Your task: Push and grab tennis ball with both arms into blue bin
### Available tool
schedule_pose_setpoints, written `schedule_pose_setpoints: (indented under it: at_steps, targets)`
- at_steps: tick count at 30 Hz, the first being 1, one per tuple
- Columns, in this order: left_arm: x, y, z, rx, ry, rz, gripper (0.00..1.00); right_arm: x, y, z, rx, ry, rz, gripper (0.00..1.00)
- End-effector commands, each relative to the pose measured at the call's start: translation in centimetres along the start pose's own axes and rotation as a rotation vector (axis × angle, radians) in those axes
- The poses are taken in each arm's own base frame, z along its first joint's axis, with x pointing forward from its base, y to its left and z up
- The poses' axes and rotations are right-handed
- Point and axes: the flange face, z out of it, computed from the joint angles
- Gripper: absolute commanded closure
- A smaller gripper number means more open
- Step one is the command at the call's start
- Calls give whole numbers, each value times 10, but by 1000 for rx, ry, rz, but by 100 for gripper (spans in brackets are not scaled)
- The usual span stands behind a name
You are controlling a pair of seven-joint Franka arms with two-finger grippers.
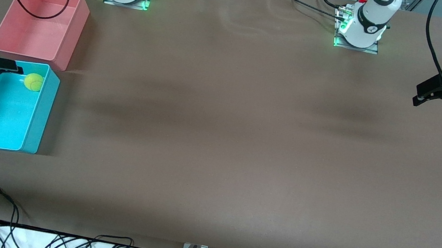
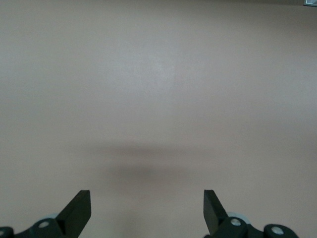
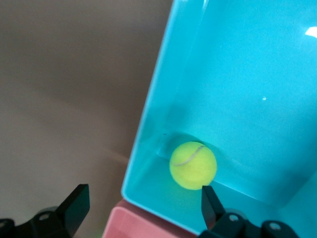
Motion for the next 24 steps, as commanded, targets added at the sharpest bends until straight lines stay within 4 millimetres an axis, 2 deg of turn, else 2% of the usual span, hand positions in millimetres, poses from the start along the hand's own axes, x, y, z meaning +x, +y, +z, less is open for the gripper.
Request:
schedule_pose_setpoints:
  at_steps: [1, 4, 8, 13, 18, 22, 24]
  targets:
    - [4, 2, -5, 26, 0, 6, 0, 5, -18, -21, -47, -21, -5, 0]
    - [4, 2, -6, 25, 3, 6, 0, 6, -45, -40, -80, 3, -20, 0]
    - [4, 2, -5, 26, 1, 6, 0, -2, -62, -52, -83, 17, 110, 0]
    - [4, 2, -5, 26, 1, 6, 0, -4, -122, -55, -124, 0, 163, 0]
    - [4, 0, -5, 26, 0, 1, 0, -9, -168, -53, -165, -6, 257, 0]
    - [4, -1, -5, 26, 0, 3, 0, -13, -188, -50, -202, 5, 292, 0]
    - [4, -1, -5, 26, 0, 3, 0, -22, -189, -50, -217, 44, 290, 0]
